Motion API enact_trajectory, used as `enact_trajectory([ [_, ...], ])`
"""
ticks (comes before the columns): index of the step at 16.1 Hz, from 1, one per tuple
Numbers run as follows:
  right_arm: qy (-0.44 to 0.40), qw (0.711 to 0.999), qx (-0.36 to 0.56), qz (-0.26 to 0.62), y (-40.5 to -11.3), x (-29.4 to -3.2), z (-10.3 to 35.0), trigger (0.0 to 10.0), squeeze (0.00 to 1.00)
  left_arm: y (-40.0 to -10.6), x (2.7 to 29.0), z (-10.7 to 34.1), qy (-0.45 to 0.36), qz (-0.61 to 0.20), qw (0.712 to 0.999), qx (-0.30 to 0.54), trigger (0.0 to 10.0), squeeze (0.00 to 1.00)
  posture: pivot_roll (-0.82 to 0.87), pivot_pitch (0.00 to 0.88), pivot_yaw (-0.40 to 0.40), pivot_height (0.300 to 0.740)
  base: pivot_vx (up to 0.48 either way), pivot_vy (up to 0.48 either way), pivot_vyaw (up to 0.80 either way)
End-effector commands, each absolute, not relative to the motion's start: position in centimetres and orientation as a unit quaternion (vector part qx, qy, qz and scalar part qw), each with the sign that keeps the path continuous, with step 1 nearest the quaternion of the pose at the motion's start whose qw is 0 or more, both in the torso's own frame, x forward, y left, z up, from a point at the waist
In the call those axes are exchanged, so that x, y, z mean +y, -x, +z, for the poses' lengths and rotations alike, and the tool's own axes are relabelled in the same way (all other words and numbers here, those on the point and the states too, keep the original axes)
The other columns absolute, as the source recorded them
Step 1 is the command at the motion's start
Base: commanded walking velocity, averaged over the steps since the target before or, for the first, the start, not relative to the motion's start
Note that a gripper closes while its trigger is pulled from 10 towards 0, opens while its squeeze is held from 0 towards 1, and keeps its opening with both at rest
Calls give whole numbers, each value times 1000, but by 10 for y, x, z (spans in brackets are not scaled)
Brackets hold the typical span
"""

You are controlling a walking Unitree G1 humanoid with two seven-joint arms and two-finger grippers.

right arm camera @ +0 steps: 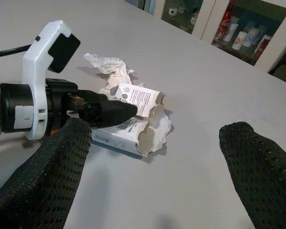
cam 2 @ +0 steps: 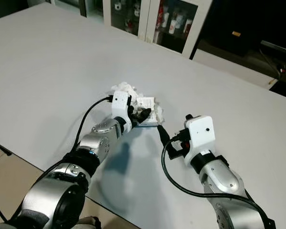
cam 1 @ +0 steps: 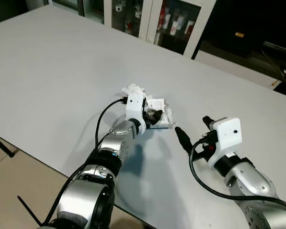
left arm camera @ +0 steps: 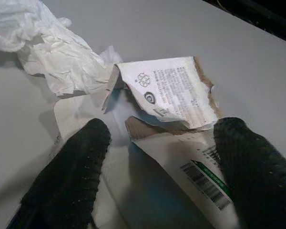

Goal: Picking trash to rubbish bin

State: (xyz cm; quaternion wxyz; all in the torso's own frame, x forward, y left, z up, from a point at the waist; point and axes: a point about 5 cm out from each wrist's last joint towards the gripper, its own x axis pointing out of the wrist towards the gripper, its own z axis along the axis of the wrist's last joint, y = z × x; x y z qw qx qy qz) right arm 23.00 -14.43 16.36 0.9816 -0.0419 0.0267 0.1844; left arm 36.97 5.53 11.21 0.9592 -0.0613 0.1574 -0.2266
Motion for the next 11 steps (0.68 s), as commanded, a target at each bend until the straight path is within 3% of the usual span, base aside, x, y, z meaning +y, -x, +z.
enact_trajectory([
  [1,45,984,31,169,-228,-150,163,10000,0,-360,59,88,43,-220,951,212,0,0,56,115,-130,740,0,0,0],
  [11,47,985,30,165,-230,-151,163,10000,0,-358,65,80,44,-212,951,222,0,0,57,113,-130,740,0,0,0],
])
